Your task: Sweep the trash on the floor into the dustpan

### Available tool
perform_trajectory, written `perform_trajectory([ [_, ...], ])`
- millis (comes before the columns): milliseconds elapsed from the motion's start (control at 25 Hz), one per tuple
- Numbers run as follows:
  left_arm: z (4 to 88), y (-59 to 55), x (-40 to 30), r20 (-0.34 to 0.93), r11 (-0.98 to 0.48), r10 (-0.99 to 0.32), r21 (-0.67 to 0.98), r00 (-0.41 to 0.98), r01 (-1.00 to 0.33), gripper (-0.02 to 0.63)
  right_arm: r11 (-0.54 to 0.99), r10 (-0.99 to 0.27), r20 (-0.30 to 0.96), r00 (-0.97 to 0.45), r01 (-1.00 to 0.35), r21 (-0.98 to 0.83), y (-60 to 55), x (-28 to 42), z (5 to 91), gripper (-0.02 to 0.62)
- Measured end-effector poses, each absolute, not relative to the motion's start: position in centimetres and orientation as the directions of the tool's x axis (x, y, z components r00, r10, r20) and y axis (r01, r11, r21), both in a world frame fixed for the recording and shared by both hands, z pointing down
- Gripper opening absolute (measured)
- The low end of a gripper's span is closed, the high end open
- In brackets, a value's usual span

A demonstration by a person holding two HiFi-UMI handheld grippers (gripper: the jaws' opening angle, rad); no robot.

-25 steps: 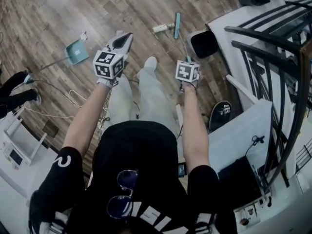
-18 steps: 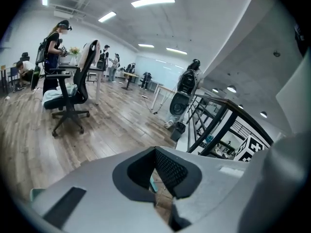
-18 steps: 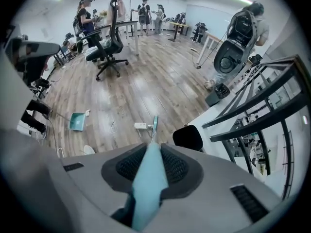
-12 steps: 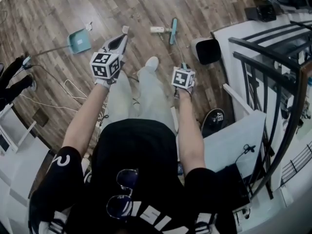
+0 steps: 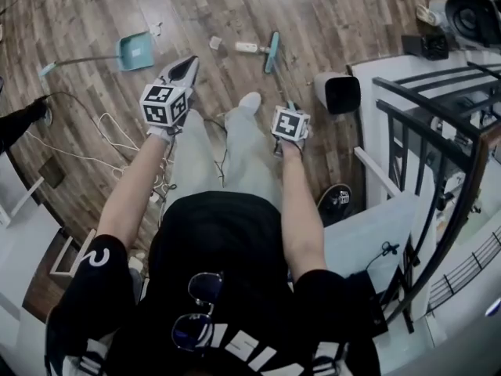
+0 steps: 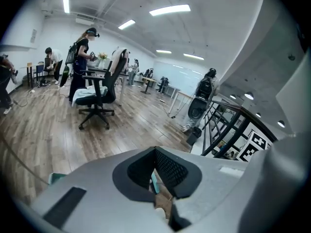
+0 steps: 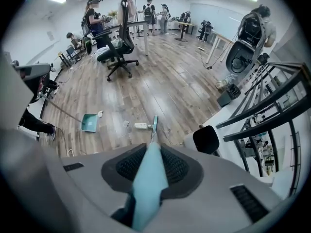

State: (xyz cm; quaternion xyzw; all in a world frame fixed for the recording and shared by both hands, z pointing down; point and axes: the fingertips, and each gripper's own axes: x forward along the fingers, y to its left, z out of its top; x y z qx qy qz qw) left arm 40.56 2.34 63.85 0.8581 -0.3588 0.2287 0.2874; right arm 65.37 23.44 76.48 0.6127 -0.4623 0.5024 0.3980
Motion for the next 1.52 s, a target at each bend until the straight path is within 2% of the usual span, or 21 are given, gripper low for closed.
perform_trajectory([
  [360, 64.0, 1.4, 31.3, 0.587, -0.508, -0.544, 0.338, 0.599, -0.792, -0.002, -0.235, -0.153, 0.987, 0.052, -0.972, 0.014, 20.1, 57.2, 76.4, 0.083],
  [560, 64.2, 1.0, 25.4, 0.588, -0.47, -0.562, 0.352, 0.582, -0.809, -0.003, -0.207, -0.133, 0.987, 0.089, -0.976, 0.06, 18.3, 52.6, 75.7, 0.083],
  [680, 64.3, 0.7, 21.7, 0.589, -0.452, -0.573, 0.354, 0.571, -0.819, -0.002, -0.218, -0.176, 0.984, -0.026, -0.974, -0.065, 16.8, 46.9, 76.2, 0.083],
  [720, 64.4, 0.7, 20.6, 0.59, -0.445, -0.576, 0.354, 0.566, -0.822, -0.002, -0.214, -0.171, 0.985, -0.026, -0.975, -0.063, 16.7, 46.0, 76.2, 0.083],
  [840, 64.8, 0.4, 17.5, 0.594, -0.424, -0.585, 0.356, 0.552, -0.832, -0.002, -0.176, -0.12, 0.988, 0.1, -0.981, 0.078, 16.8, 45.7, 75.7, 0.083],
  [1120, 65.4, -0.6, 11.4, 0.601, -0.385, -0.6, 0.362, 0.528, -0.849, -0.002, -0.153, -0.123, 0.985, 0.12, -0.983, 0.101, 14.8, 40.4, 75.3, 0.083],
  [1280, 65.4, -1.2, 8.9, 0.598, -0.368, -0.609, 0.371, 0.522, -0.853, -0.002, -0.212, -0.219, 0.971, -0.092, -0.967, -0.14, 12.0, 33.8, 75.9, 0.083],
  [1520, 65.7, -1.7, 4.9, 0.599, -0.344, -0.618, 0.376, 0.509, -0.86, -0.002, -0.217, -0.238, 0.966, -0.104, -0.964, -0.157, 10.1, 29.8, 75.6, 0.083],
])
